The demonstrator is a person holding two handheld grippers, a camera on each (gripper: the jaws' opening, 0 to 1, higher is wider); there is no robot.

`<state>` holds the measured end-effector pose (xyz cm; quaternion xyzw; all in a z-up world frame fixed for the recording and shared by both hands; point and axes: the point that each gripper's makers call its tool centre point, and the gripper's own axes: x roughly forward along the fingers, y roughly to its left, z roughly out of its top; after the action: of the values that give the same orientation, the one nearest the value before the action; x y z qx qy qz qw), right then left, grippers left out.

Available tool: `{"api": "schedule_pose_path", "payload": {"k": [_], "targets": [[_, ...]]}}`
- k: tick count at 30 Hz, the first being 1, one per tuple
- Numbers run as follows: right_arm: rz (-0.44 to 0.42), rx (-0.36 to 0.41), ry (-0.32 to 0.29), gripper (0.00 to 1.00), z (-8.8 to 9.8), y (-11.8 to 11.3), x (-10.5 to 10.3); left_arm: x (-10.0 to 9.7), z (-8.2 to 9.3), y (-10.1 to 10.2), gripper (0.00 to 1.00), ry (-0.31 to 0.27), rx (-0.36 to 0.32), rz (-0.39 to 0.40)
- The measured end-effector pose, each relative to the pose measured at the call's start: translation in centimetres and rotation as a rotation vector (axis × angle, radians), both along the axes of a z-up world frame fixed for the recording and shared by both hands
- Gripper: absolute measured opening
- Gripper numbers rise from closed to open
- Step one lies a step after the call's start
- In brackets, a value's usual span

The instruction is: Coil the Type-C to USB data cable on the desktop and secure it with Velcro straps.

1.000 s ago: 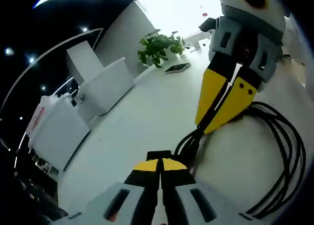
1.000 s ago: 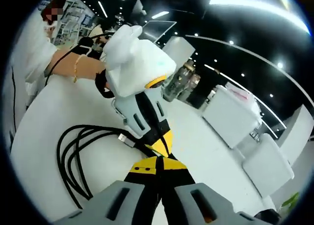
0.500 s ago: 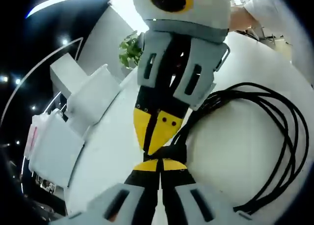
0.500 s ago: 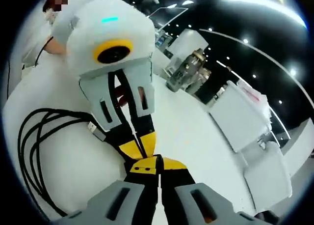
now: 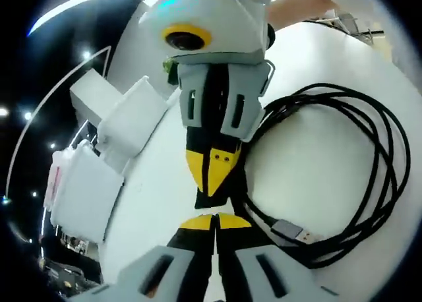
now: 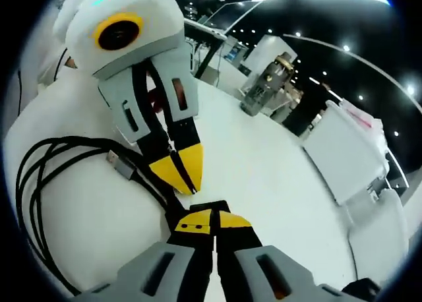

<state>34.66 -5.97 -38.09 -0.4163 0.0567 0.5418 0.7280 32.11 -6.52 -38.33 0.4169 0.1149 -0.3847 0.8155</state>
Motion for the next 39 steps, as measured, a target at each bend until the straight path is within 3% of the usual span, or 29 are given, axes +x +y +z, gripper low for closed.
{"api": "schedule_pose_path", "payload": {"k": [2, 5, 8, 10, 12, 15, 16, 17, 18, 20, 22, 24, 26, 29, 31, 32, 35, 36, 37, 39], "targets": [[0.032, -0.01, -0.01, 0.01, 0.0, 0.4, -0.1, -0.2, 0.5, 0.2, 0.02, 0.032, -0.104, 0.026], [0.03, -0.017, -0.024, 0.02, 0.0, 0.8, 0.2, 0.0, 1.0, 0.6, 0.02, 0.051, -0.193, 0.064], [0.028, 0.002, -0.133, 0.05, 0.5, 1.3, 1.0, 0.5, 1.0, 1.2, 0.02, 0.047, -0.207, 0.093], [0.003, 0.025, -0.119, 0.05, 0.2, 1.6, 1.4, 0.6, 1.0, 1.6, 0.02, 0.049, -0.21, 0.102], [-0.051, 0.074, -0.044, 0.03, 0.0, 1.7, 1.9, 0.6, 1.2, 1.6, 0.02, 0.064, -0.253, 0.115], [-0.094, 0.148, 0.019, 0.04, 0.2, 1.6, 2.7, 0.5, 1.3, 1.7, 0.02, 0.067, -0.26, 0.12], [-0.106, 0.147, 0.016, 0.04, 0.3, 1.3, 3.1, 0.7, 1.4, 1.8, 0.02, 0.058, -0.258, 0.125], [-0.132, 0.154, -0.027, 0.02, 1.0, 0.8, 3.8, 0.8, 1.6, 2.0, 0.02, 0.053, -0.262, 0.133], [-0.133, 0.207, -0.022, 0.01, 1.9, 0.6, 3.9, 1.0, 1.9, 2.2, 0.02, 0.045, -0.276, 0.147], [-0.099, 0.335, 0.155, 0.01, 3.6, 0.4, 2.3, 1.3, 2.6, 2.7, 0.02, 0.042, -0.328, 0.174], [-0.025, 0.379, 0.244, 0.01, 4.5, -0.1, 0.8, 1.4, 3.0, 2.9, 0.02, 0.055, -0.374, 0.182], [0.07, 0.363, 0.387, 0.03, 4.1, -0.6, -1.8, 1.5, 3.2, 3.0, 0.02, 0.063, -0.402, 0.19], [0.089, 0.349, 0.39, 0.06, 3.8, -1.0, -2.5, 1.4, 3.2, 2.8, 0.02, 0.066, -0.406, 0.187], [0.099, 0.286, 0.324, 0.13, 2.4, -0.6, -2.5, 1.2, 3.3, 2.3, 0.02, 0.064, -0.4, 0.177], [0.108, 0.291, 0.349, 0.14, 2.0, -0.1, -2.5, 0.9, 3.3, 1.8, 0.02, 0.092, -0.439, 0.162], [0.116, 0.296, 0.39, 0.14, 1.6, 0.2, -2.8, 0.8, 3.4, 1.7, 0.02, 0.106, -0.461, 0.16], [0.117, 0.235, 0.361, 0.1, -0.1, 0.3, -2.3, 1.0, 3.4, 2.0, 0.02, 0.112, -0.48, 0.17], [0.152, 0.293, 0.351, 0.1, 0.6, 0.8, -2.3, 1.0, 3.5, 2.2, 0.02, 0.11, -0.484, 0.175], [0.106, 0.289, 0.437, 0.1, 0.2, 0.5, -2.3, 1.1, 3.5, 2.3, 0.02, 0.111, -0.492, 0.179], [0.119, 0.292, 0.43, 0.09, 0.3, 0.4, -2.1, 1.1, 3.7, 2.5, 0.02, 0.122, -0.522, 0.187]]}}
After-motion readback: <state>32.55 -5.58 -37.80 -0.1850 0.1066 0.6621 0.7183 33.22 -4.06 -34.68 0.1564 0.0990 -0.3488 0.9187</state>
